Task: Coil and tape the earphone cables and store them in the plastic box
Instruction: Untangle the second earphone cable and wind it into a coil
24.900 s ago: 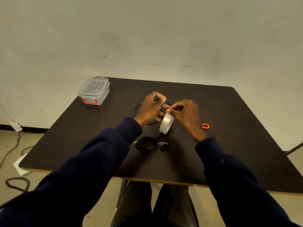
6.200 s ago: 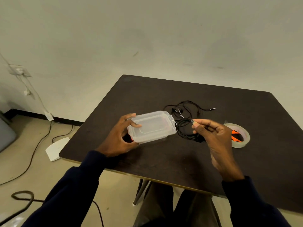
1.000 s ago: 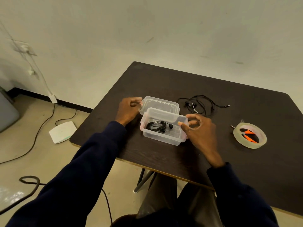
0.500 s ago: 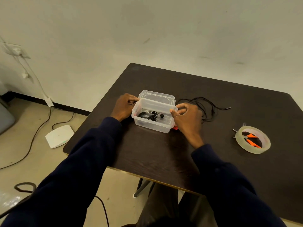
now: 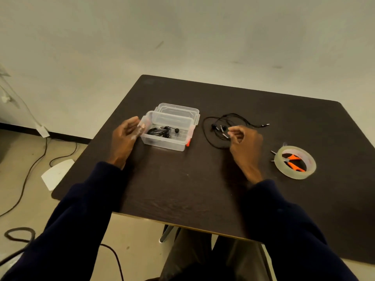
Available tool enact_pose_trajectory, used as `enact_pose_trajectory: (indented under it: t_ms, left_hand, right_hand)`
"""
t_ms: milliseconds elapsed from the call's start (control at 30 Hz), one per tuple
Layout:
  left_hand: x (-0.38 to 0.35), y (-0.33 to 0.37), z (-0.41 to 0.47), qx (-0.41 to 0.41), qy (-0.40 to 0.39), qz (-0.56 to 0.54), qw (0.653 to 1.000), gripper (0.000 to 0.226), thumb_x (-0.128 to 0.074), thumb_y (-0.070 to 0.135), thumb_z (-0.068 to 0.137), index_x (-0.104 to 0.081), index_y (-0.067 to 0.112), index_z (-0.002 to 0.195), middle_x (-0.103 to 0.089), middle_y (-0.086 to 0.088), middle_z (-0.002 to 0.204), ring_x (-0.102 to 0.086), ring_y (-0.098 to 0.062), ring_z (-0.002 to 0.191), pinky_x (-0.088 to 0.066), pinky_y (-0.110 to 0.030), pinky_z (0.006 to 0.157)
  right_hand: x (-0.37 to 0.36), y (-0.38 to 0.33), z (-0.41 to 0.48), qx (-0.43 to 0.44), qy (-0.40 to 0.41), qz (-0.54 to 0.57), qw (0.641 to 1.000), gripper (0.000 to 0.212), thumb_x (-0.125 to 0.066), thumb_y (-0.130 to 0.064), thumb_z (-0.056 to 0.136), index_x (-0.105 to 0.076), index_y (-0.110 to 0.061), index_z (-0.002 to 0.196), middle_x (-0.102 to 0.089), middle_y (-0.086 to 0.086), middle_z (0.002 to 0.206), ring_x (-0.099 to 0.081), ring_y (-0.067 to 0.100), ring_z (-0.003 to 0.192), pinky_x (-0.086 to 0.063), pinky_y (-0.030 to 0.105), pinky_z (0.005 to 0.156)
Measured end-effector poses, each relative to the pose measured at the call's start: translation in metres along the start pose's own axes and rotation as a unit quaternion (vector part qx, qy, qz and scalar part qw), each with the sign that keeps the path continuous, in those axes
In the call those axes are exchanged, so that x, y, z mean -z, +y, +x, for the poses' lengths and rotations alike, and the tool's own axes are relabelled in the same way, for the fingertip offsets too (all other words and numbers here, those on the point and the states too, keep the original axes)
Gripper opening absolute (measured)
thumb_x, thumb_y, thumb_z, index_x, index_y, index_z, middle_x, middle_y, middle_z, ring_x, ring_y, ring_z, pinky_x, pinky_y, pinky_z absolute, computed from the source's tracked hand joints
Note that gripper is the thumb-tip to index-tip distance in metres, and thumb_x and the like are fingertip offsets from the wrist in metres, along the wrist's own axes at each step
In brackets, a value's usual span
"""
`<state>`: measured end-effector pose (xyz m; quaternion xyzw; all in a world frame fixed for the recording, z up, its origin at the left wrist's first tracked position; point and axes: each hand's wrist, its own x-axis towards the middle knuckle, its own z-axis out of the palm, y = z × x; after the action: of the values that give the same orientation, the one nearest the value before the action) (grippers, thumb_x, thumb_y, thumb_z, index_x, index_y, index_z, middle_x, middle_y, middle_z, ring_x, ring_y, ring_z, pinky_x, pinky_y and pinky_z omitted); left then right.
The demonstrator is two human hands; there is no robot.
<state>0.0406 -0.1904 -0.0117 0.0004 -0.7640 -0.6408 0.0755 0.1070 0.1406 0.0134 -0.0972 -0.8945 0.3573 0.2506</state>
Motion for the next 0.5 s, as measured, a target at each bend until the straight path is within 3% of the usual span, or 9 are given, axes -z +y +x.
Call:
enact_pose_trajectory:
  t_ms: [67,133,200,300,400,500]
  left_hand:
    - [-0.008,0.002,-0.014,-0.009,-0.009,-0.001,1.000,0.061,-0.076,0.014,0.090,-0.052,0.011,0.146,-0.063,-0.002,0.137,-0.065,-0.009,0.118,-0.055,-0.016,0.094]
    - [-0.013,0.000,-0.027,-0.023,-0.021,0.004,0.999,0.075,-0.083,0.019,0.082,-0.048,0.015,0.149,-0.061,0.001,0.140,-0.064,-0.009,0.121,-0.055,-0.019,0.096]
    - [-0.015,-0.002,-0.034,-0.034,-0.027,0.031,0.999,0.086,-0.087,0.021,0.077,-0.044,0.018,0.152,-0.058,0.000,0.146,-0.061,-0.011,0.127,-0.053,-0.023,0.101]
    - [-0.021,0.002,-0.040,-0.046,-0.006,0.070,0.996,0.086,-0.088,0.017,0.079,-0.043,0.018,0.152,-0.058,-0.001,0.145,-0.062,-0.013,0.126,-0.054,-0.030,0.103]
    - [-0.026,0.004,-0.045,-0.053,0.023,0.113,0.992,0.080,-0.088,0.026,0.080,-0.047,0.019,0.148,-0.062,-0.001,0.141,-0.065,-0.016,0.121,-0.056,-0.038,0.102]
    - [-0.031,0.006,-0.047,-0.030,0.043,0.117,0.992,0.091,-0.090,0.036,0.074,-0.043,0.021,0.151,-0.055,-0.003,0.147,-0.061,-0.019,0.127,-0.054,-0.043,0.106]
  right_hand:
    - [0.016,0.023,-0.005,0.018,-0.073,-0.038,0.996,0.036,-0.071,-0.011,0.094,-0.067,-0.014,0.129,-0.070,0.002,0.126,-0.066,0.014,0.115,-0.048,0.016,0.096]
    - [0.022,0.039,-0.007,0.047,-0.153,-0.070,0.985,0.051,-0.069,-0.020,0.097,-0.053,-0.016,0.146,-0.055,0.003,0.148,-0.050,0.017,0.137,-0.039,0.029,0.113]
    - [0.023,0.045,-0.008,0.068,-0.187,-0.085,0.976,0.052,-0.063,-0.026,0.101,-0.048,-0.017,0.150,-0.048,0.004,0.155,-0.040,0.018,0.146,-0.032,0.033,0.119]
    - [0.023,0.053,-0.009,0.094,-0.138,-0.096,0.981,0.041,-0.064,-0.031,0.100,-0.060,-0.018,0.139,-0.059,0.001,0.141,-0.047,0.014,0.135,-0.042,0.036,0.114]
    - [0.029,0.060,-0.009,0.102,-0.107,-0.072,0.986,0.035,-0.069,-0.033,0.096,-0.069,-0.017,0.127,-0.066,-0.001,0.129,-0.052,0.013,0.126,-0.047,0.035,0.107]
    - [0.040,0.068,-0.007,0.103,-0.098,-0.056,0.988,0.028,-0.075,-0.029,0.093,-0.074,-0.016,0.118,-0.070,-0.002,0.120,-0.055,0.012,0.118,-0.049,0.032,0.102]
